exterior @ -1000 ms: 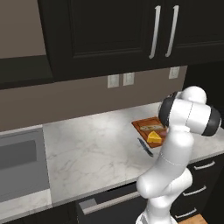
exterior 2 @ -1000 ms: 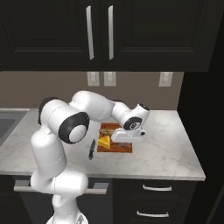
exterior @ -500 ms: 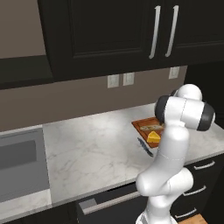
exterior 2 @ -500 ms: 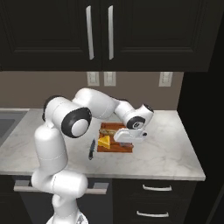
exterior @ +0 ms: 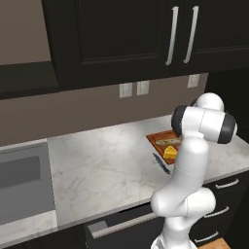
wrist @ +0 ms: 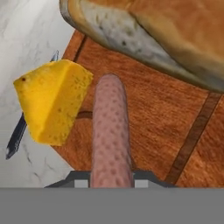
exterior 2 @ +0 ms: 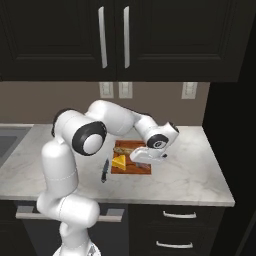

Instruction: Retrieve the sausage and cheese from the fridge and place them on the cutting board on the counter.

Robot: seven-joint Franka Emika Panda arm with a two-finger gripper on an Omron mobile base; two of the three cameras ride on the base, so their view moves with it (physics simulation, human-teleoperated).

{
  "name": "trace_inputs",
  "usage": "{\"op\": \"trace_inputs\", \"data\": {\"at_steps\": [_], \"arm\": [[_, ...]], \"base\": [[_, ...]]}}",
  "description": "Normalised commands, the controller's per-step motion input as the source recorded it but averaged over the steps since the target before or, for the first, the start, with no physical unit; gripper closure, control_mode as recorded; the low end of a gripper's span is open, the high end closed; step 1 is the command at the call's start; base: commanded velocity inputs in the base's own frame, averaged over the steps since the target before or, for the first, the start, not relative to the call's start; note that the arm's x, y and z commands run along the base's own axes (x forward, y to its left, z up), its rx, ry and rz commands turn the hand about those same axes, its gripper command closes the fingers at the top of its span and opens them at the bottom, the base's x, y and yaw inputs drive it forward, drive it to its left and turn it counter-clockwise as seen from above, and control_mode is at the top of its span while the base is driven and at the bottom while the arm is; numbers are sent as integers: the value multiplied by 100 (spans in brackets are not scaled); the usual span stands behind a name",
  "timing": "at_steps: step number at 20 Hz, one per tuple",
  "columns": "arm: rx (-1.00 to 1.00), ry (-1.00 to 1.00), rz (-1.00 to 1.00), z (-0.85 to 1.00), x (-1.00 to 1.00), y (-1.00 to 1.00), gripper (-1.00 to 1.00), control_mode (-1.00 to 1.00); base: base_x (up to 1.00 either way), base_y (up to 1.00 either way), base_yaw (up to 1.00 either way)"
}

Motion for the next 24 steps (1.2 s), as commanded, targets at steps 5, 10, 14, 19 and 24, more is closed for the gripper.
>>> {"op": "trace_inputs", "data": {"at_steps": [5,10,14,19,24], "arm": [[1,0,0,0,0,13,100,-100],[0,0,0,0,0,25,100,-100],[0,0,0,-3,0,24,100,-100],[0,0,0,-13,10,1,100,-100],[0,0,0,-16,11,-11,100,-100]], "base": [[0,0,0],[0,0,0],[0,0,0],[0,0,0],[0,0,0]]}}
